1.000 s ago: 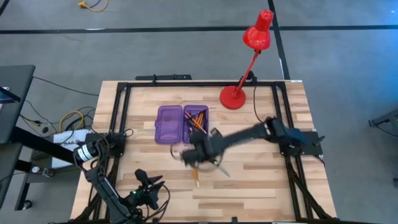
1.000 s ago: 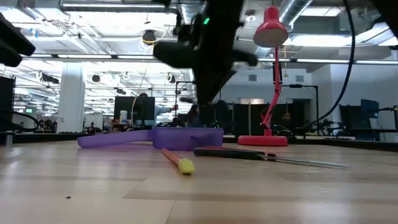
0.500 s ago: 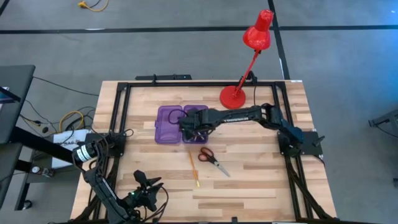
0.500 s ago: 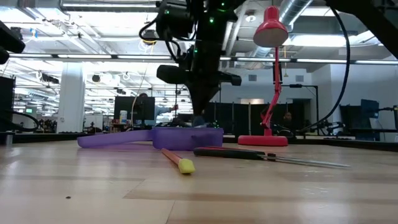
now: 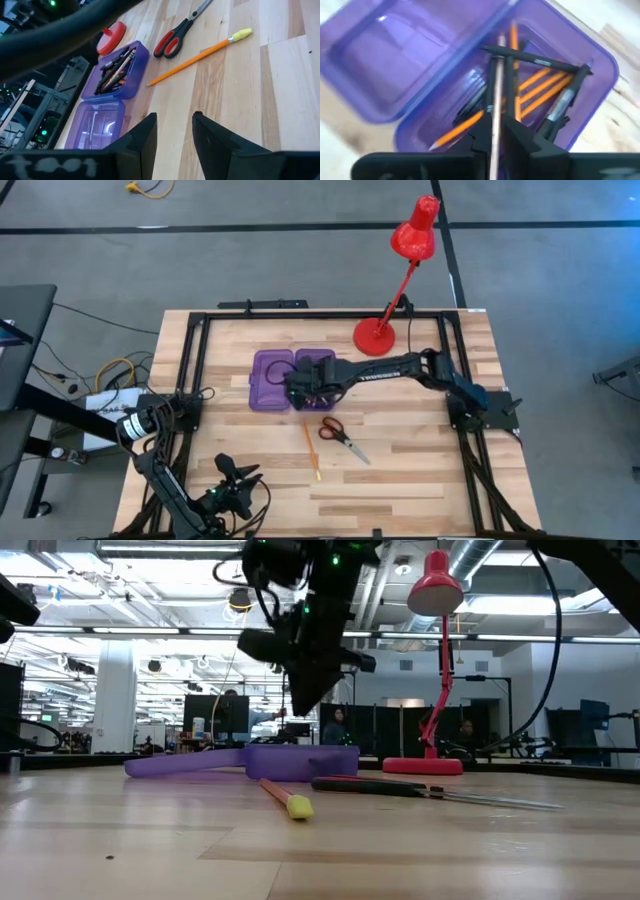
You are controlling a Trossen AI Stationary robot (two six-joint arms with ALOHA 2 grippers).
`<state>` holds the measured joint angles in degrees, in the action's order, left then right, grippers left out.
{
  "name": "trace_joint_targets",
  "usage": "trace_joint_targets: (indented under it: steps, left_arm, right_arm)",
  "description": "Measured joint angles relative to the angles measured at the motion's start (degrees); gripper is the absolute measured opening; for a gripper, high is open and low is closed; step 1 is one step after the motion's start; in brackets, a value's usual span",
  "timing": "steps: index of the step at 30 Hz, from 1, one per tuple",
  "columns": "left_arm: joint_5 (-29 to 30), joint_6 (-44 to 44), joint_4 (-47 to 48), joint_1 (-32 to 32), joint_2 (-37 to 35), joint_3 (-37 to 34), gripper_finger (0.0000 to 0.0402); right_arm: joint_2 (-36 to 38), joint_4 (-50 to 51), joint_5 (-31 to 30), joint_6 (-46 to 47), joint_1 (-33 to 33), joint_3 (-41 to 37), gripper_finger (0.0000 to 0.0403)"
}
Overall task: Pick & place school supplies into a supply box
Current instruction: Put the orange pencil into the violet supply box
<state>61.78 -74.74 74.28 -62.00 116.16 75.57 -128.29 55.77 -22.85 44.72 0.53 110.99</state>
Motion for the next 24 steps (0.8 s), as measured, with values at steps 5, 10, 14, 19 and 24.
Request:
trace_joint_targets:
  steps: [5, 10, 14, 19, 24]
  left_arm:
    - [0.62, 4.36, -0.02, 0.0, 0.0, 0.0, 0.0113]
    - [1.79, 12.41, -0.26, 1.56, 0.0, 0.0, 0.0113]
    - [1.92, 16.56, -0.62, 4.07, 0.0, 0.0, 0.0113]
    - [0.14, 25.15, -4.05, 7.89, 0.0, 0.0, 0.0113]
    - [-4.35, 36.43, -11.16, 12.68, 0.0, 0.0, 0.0105]
  right_arm:
    - [0.04, -0.08, -1.08, -7.3, 3.73, 1.63, 0.0045]
    - [0.04, 0.15, -6.56, -11.66, 11.86, 2.9, 0.0046]
    - [0.04, 0.22, -13.47, -11.62, 19.55, 3.16, 0.0044]
    - [0.04, 3.37, -20.19, -5.16, 28.19, 3.16, 0.0043]
    - [0.04, 11.14, -26.01, 7.53, 35.76, 3.16, 0.0042]
